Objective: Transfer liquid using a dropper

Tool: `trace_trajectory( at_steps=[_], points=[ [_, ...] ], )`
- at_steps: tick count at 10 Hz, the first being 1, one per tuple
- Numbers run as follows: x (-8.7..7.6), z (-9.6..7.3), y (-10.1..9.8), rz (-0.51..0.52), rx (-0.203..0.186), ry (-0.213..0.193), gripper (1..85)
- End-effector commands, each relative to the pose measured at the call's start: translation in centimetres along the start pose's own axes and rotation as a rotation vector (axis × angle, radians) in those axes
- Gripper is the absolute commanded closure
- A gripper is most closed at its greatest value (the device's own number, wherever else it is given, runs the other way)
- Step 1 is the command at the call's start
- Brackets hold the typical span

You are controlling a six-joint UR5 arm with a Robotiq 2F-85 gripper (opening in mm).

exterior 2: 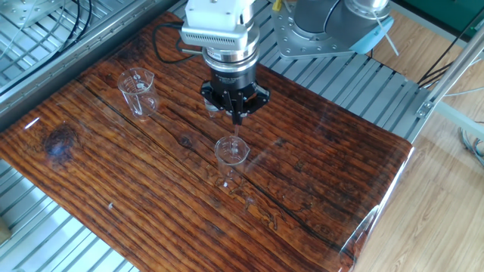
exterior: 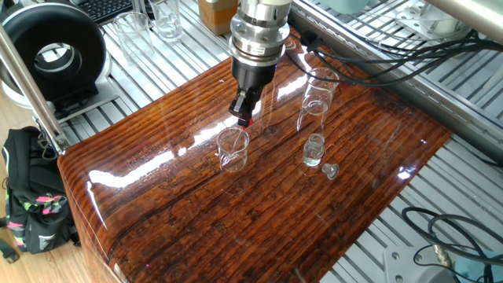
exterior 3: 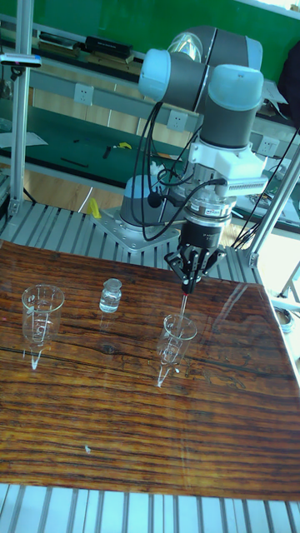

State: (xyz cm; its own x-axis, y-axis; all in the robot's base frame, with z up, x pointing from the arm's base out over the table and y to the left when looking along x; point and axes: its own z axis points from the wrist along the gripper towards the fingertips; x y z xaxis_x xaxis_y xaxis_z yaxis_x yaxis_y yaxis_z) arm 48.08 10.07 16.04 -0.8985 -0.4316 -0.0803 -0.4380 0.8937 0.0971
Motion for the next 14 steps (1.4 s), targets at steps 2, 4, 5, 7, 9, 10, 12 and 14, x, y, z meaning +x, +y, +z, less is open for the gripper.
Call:
trace_trajectory(
  at_steps=[2, 4, 5, 7, 9, 10, 12, 14],
  points=[
    [-0.33, 0.04, 0.18, 0.005, -0.01, -0.006, 83.7],
    [-0.26, 0.04, 0.23, 0.007, -0.012, -0.004, 83.7],
    [-0.23, -0.02, 0.29, 0.007, -0.013, -0.004, 83.7],
    [-0.25, -0.07, 0.33, 0.01, -0.013, -0.004, 83.7],
    [-0.3, -0.1, 0.26, 0.01, -0.01, -0.004, 83.7],
    [-0.4, -0.17, 0.25, 0.011, -0.008, -0.005, 83.7],
    [-0.46, -0.48, 0.29, 0.012, -0.003, 0.0, 83.7],
    [-0.64, -0.86, 0.55, 0.015, -0.003, 0.002, 83.7]
  ],
)
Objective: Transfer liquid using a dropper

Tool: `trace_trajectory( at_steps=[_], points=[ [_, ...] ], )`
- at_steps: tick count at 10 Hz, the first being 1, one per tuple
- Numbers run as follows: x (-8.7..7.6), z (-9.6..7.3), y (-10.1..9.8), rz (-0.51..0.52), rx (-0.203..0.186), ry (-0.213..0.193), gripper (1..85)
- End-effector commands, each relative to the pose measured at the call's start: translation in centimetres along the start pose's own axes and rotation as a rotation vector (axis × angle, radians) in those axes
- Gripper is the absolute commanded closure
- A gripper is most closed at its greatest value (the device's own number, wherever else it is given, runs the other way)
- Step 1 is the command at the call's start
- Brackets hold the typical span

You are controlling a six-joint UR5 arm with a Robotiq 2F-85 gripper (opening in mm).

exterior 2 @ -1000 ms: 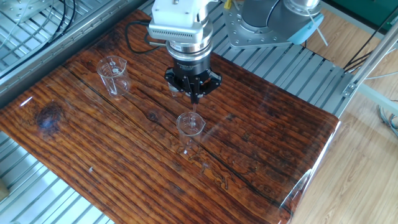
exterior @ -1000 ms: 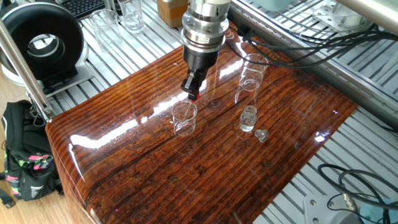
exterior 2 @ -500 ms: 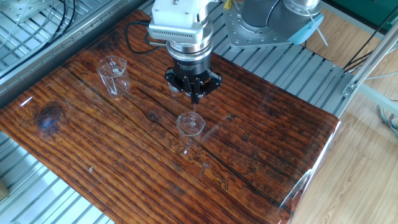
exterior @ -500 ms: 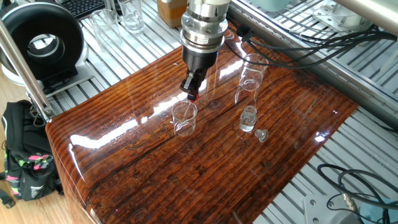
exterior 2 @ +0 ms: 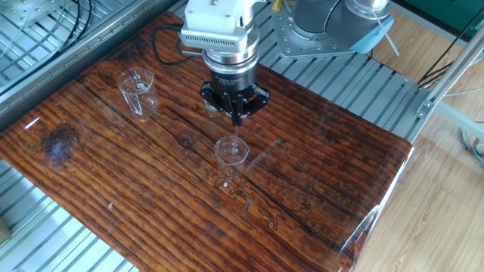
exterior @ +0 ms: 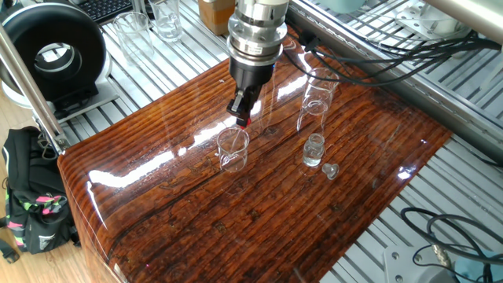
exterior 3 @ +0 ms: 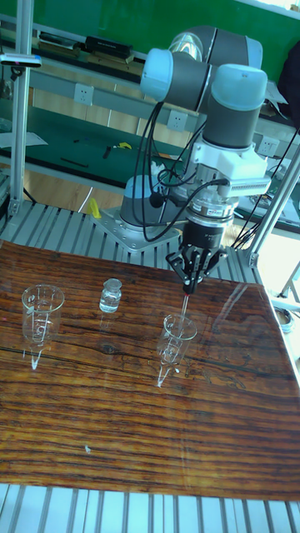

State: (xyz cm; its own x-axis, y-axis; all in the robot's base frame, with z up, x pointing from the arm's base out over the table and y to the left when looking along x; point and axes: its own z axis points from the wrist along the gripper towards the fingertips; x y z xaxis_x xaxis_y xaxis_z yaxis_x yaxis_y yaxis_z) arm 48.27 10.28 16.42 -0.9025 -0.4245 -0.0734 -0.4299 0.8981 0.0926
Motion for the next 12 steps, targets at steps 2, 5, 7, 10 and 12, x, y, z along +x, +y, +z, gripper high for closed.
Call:
trace_trajectory(
  at_steps=[2, 5, 7, 10, 12],
  points=[
    [-0.42, -1.15, 0.65, 0.011, 0.0, 0.005, 83.7],
    [-0.36, -1.3, 0.51, 0.011, 0.007, 0.008, 83.7],
    [-0.27, -1.3, 0.48, 0.011, 0.007, 0.012, 83.7],
    [-0.32, -1.17, 0.43, 0.009, 0.007, 0.012, 83.7],
    [-0.39, -1.0, 0.39, 0.009, 0.005, 0.012, 83.7]
  ],
)
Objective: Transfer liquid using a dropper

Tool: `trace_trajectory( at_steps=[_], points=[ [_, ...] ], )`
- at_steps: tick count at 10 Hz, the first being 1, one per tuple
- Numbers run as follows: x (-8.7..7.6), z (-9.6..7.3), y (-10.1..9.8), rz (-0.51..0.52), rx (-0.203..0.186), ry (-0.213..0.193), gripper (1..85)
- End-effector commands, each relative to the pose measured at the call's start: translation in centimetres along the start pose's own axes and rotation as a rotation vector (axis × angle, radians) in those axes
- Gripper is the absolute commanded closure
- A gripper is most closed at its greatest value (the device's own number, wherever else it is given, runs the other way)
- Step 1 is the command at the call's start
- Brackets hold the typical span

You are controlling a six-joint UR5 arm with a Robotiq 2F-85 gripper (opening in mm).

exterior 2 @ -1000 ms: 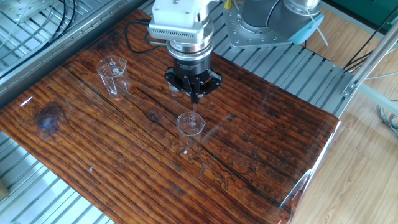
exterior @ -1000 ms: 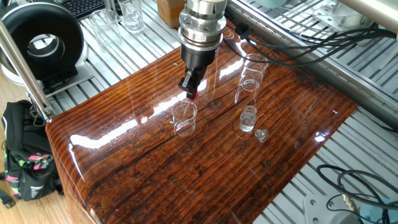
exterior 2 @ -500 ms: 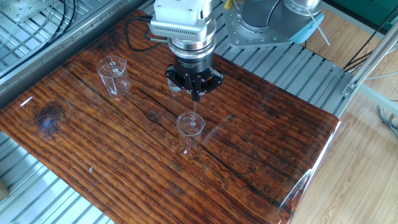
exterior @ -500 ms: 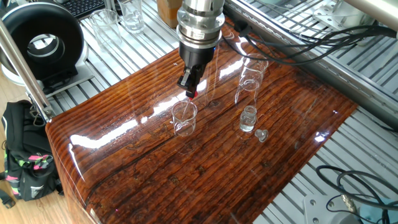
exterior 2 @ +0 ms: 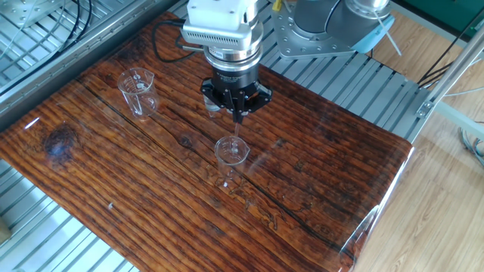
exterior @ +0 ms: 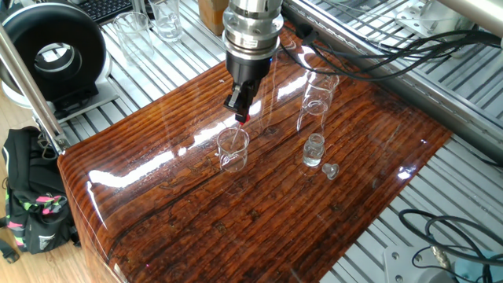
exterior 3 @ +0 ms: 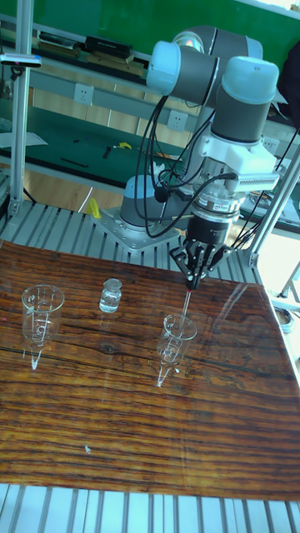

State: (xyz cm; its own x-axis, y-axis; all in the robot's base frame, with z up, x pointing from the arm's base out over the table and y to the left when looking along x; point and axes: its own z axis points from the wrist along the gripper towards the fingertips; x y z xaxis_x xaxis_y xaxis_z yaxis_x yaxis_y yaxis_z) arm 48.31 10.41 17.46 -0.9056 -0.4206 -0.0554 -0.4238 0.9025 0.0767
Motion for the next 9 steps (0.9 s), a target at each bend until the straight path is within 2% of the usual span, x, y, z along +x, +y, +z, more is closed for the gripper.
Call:
trace_trajectory(
  at_steps=[1, 5, 9],
  points=[
    [-0.4, 0.1, 0.3, 0.002, -0.02, -0.009, 83.7],
    [-0.2, 0.3, 0.2, -0.002, -0.019, -0.007, 83.7],
    [-0.3, 2.0, 0.2, 0.007, -0.033, -0.022, 83.7]
  ],
)
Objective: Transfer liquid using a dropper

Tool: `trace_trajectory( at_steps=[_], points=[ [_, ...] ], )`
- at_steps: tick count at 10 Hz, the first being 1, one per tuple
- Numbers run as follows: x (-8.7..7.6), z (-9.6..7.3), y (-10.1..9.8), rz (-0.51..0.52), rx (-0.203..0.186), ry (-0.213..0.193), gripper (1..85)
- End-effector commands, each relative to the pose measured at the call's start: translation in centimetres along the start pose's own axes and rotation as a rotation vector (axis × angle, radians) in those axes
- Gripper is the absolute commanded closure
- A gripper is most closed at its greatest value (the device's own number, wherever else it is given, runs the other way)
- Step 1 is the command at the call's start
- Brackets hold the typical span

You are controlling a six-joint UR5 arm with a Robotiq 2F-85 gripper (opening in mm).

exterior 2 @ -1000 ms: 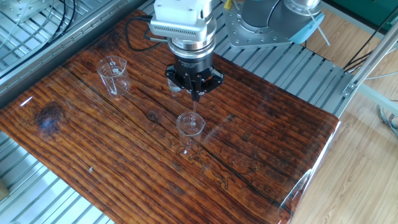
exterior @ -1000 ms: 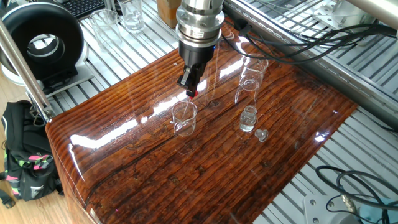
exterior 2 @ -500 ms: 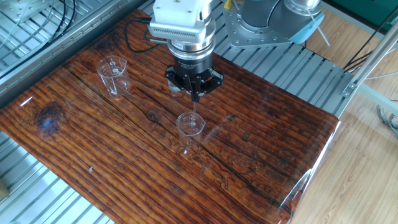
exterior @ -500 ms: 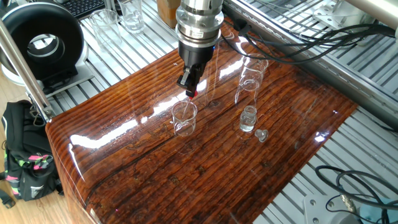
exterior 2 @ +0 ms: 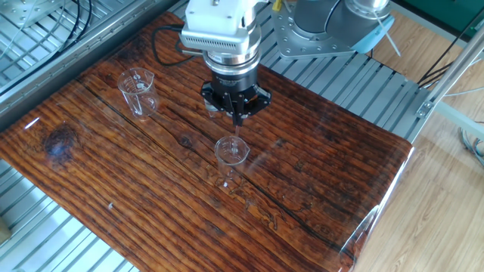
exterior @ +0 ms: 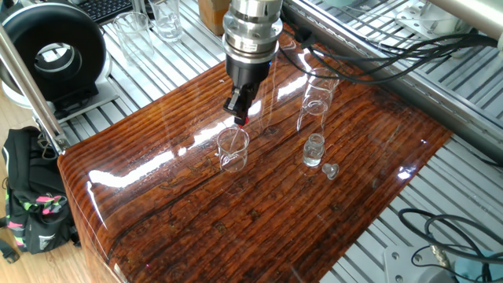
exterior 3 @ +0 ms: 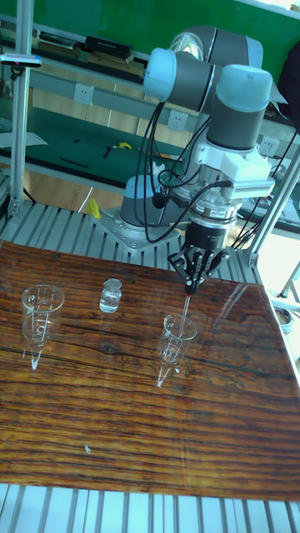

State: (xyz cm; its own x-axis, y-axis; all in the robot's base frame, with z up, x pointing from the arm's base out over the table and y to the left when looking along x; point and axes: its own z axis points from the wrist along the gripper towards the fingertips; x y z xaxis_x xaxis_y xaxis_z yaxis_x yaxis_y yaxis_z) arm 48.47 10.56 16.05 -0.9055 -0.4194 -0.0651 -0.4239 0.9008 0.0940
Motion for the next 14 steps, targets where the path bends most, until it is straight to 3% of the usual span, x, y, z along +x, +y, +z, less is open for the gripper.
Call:
trace_trajectory(
  at_steps=[1, 3, 11, 14],
  points=[
    [-0.2, 0.6, 0.2, 0.006, -0.016, -0.014, 83.7],
    [0.2, 0.9, -0.3, 0.008, -0.005, -0.002, 83.7],
    [0.0, 3.5, -0.9, -0.007, -0.016, -0.017, 83.7],
    [0.2, 3.6, -0.6, -0.009, -0.026, -0.015, 83.7]
  ],
)
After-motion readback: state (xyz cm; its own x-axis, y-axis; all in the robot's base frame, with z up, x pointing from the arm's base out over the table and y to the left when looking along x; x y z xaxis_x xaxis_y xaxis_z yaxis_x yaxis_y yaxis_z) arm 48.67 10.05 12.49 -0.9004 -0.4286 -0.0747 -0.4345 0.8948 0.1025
